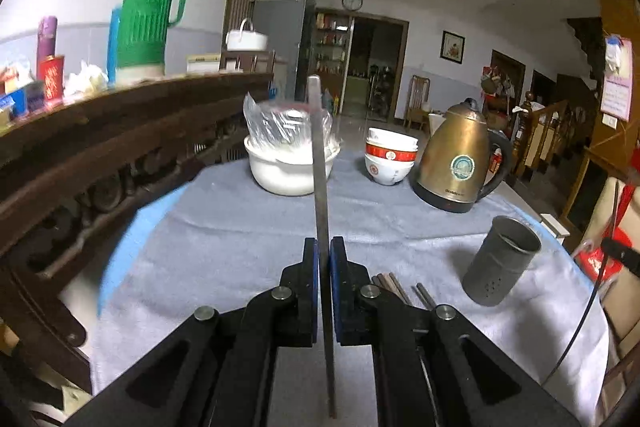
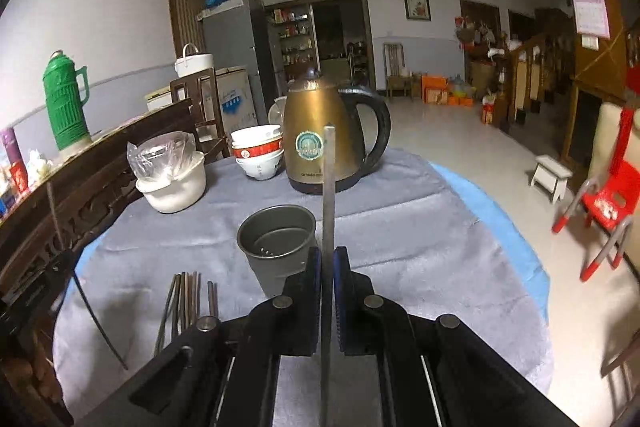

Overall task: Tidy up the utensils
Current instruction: 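Lift the held chopsticks with both grippers and carry them over the grey holder, then lower both chopsticks into the grey holder and open both grippers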

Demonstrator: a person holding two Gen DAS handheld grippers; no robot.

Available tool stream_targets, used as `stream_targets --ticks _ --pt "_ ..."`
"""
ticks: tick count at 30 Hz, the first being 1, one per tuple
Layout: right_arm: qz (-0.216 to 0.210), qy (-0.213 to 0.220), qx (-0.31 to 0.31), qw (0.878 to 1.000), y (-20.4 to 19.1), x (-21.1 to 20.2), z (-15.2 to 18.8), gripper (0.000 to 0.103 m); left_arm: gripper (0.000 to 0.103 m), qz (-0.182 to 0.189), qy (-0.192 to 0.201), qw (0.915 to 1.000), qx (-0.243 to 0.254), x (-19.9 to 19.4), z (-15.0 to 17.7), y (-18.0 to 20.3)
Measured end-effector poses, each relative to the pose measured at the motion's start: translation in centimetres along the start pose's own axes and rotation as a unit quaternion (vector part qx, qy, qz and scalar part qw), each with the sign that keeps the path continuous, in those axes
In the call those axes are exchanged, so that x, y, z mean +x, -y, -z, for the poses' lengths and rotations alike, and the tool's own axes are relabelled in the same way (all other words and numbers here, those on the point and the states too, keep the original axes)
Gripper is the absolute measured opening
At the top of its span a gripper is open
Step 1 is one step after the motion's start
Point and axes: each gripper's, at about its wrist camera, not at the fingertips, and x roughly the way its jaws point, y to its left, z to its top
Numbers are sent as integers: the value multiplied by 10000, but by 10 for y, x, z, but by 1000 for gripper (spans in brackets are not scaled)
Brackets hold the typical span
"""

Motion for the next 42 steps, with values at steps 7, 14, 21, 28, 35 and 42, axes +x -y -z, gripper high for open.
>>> stream_targets --ticks 7,14,21,28,35,42 --pt "-105 102 88 9999 6 -42 13 6 6 200 -135 9994 -264 -36 6 -14" --pt "-220 332 301 9988 12 -54 3 6 6 764 -190 9938 -782 -41 -18 -15" --pt "-389 1101 448 9921 12 -76 -40 6 6 1621 61 9791 -1230 -35 -65 11" --pt "-383 1831 429 9814 -2 -66 -61 6 6 1972 363 9717 -1250 -2 -99 60" --pt "-374 1948 528 9787 -7 -42 -79 6 6 2059 294 9734 -965 28 -102 100" --pt "-341 1829 594 9807 -6 -4 -100 6 6 2036 299 9754 -788 60 -108 133"
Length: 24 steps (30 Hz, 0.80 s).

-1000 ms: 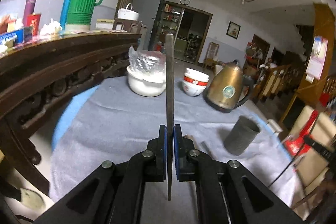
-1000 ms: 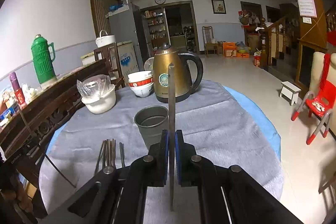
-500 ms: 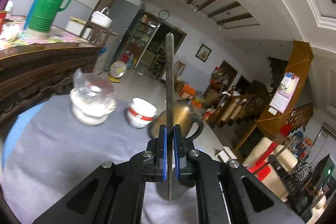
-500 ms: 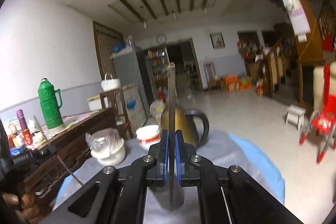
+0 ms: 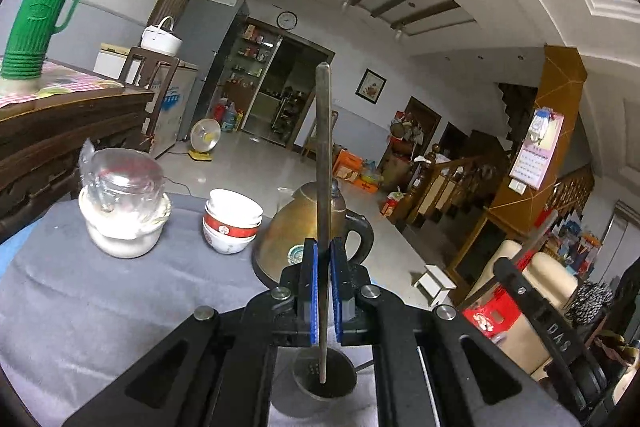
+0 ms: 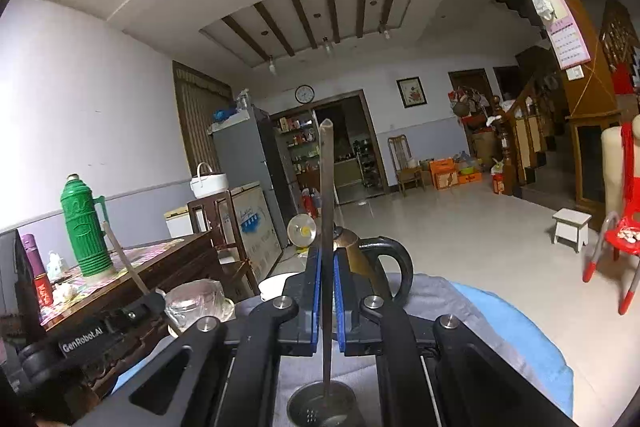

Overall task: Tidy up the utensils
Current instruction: 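Lower both chopsticks into the grey holder and open both grippers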

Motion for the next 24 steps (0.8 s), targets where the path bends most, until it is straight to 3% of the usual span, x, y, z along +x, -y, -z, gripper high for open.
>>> stream_targets --ticks 7,18,20,22,24 --pt "22 -788 144 9968 23 43 32 6 6 -97 -409 9991 96 42 19 4" --pt "-160 -1526 300 9877 30 60 59 8 6 -301 -1184 9923 194 68 53 -4" --pt "-108 -1665 295 9855 29 64 61 9 12 -329 -1288 9909 186 66 53 -4" --pt "19 -1732 308 9844 30 61 59 10 37 -366 -1376 9897 127 58 50 -7" --pt "77 -1692 318 9850 30 53 53 32 52 -325 -1289 9911 20 44 44 -12"
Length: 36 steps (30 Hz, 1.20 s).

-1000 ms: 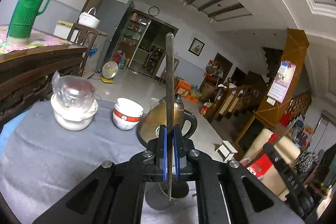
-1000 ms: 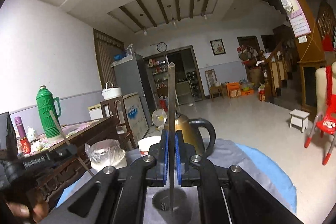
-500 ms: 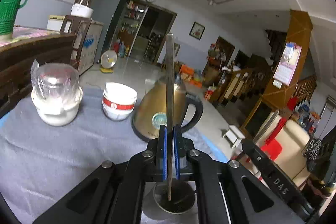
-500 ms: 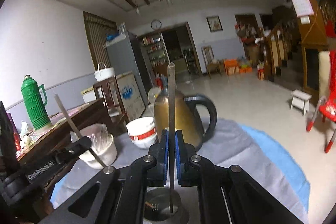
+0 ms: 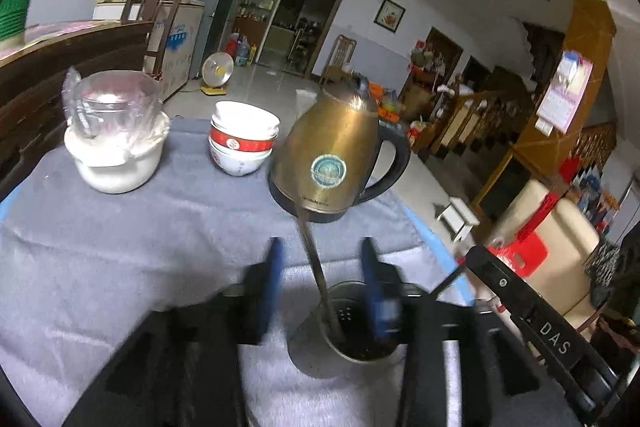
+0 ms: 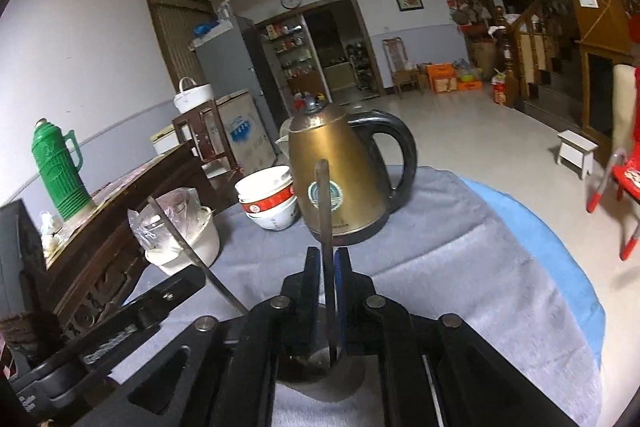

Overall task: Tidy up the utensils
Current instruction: 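Lower both chopsticks into the grey holder and open both grippers, then move both open grippers back to the remaining chopsticks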

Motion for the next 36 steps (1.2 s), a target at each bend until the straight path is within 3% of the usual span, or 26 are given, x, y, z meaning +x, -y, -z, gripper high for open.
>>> stream_targets --ticks 1,2,5,7,9,11,14,17,19,23,29,36 --pt "-26 63 9 10000 0 -8 -2 67 63 6 78 10000 -23 -14 -1 -3" --pt "-87 224 33 9997 0 -21 -3 85 66 -7 126 9999 -19 -23 -1 -7" --pt "-18 560 -9 9984 1 -60 -3 85 75 -153 393 9991 -19 -66 3 -26" --pt "-108 610 114 9980 6 -81 4 85 84 -328 503 9982 -38 -90 12 -42" --pt "-222 519 182 9982 10 -98 21 85 86 -639 575 9963 -78 -114 30 -65" --pt "-314 270 213 9989 11 -103 42 85 86 -1009 424 9939 -147 -126 53 -90" --pt "-479 -590 57 9971 4 -89 85 84 86 -1503 -163 9880 -321 -122 92 -123" --pt "-583 -1339 -156 9892 -7 -67 121 83 86 -1686 -641 9822 -528 -115 124 -143" --pt "-635 -1761 -348 9817 -16 -51 137 78 86 -1728 -890 9790 -609 -109 141 -150" --pt "-611 -2333 -611 9686 -28 -22 152 52 86 -1697 -1082 9780 -552 -102 154 -149" --pt "-603 -2737 -1047 9542 -47 9 156 50 86 -1664 -1286 9769 -377 -97 160 -139" --pt "-582 -2906 -1188 9476 -56 24 161 47 86 -1615 -1476 9754 -288 -90 162 -135"
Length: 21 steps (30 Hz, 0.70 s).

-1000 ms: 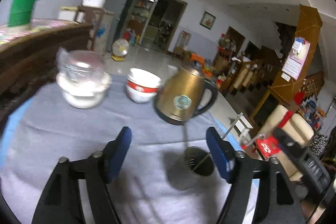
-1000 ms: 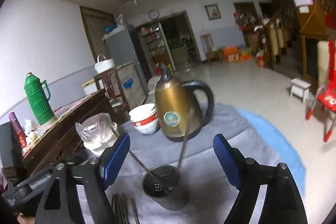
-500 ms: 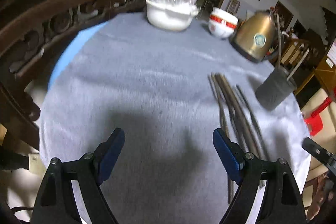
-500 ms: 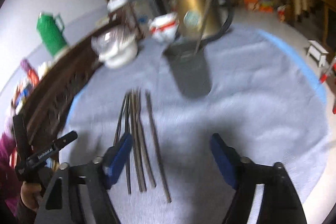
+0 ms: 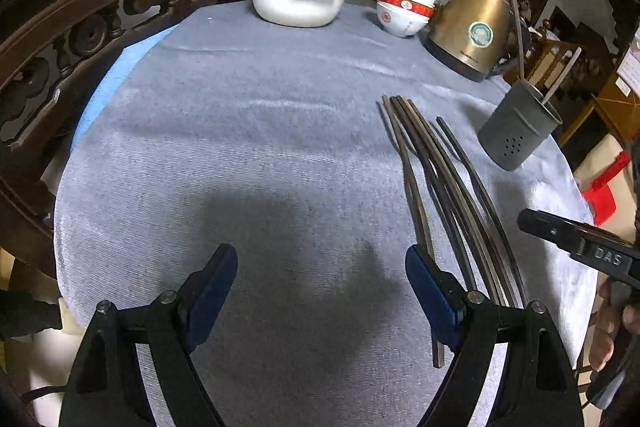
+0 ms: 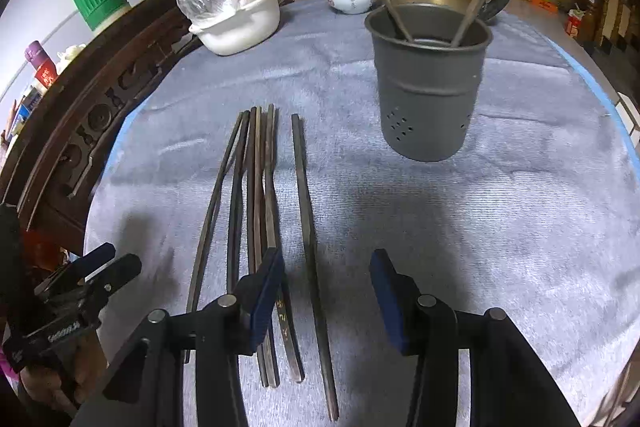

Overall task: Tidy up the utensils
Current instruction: 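Move both open grippers back to the remaining chopsticks, then grasp a brown chopstick with the right gripper while the left gripper grasps another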

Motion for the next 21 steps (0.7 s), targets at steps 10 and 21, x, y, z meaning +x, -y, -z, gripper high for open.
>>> stream_targets --ticks 10,21 --pt "101 -417 -299 9986 -12 34 -16 36 86 -41 -179 9994 284 6 -1 20" --pt "117 -377 486 9980 15 17 15 8 86 -254 -494 9953 790 29 -5 58"
